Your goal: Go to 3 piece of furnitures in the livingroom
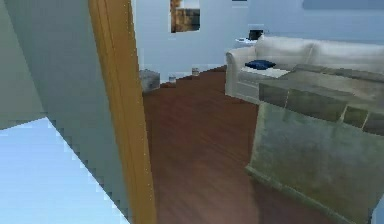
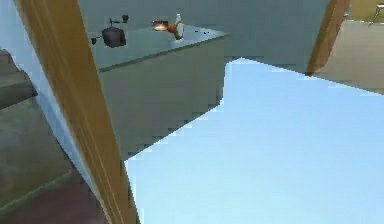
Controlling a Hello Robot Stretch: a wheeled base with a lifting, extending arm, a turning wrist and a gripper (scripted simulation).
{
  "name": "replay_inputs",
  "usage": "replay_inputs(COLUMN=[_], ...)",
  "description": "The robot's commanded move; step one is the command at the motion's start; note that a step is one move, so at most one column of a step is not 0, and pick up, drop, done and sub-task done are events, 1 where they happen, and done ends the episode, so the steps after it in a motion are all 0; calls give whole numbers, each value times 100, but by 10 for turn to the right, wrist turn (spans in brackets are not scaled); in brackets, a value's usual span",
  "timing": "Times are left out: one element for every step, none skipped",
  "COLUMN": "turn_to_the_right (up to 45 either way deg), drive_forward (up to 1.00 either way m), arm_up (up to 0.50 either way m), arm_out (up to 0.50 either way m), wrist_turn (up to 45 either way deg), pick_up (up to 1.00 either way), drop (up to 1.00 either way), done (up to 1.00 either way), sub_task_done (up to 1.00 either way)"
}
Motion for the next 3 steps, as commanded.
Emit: replay_inputs(turn_to_the_right=[0,90,0], drive_forward=[25,0,50], arm_up=[0,0,0], arm_out=[0,0,0], wrist_turn=[0,0,0], pick_up=[0,0,0], drop=[0,0,0], done=[0,0,0], sub_task_done=[0,0,0])
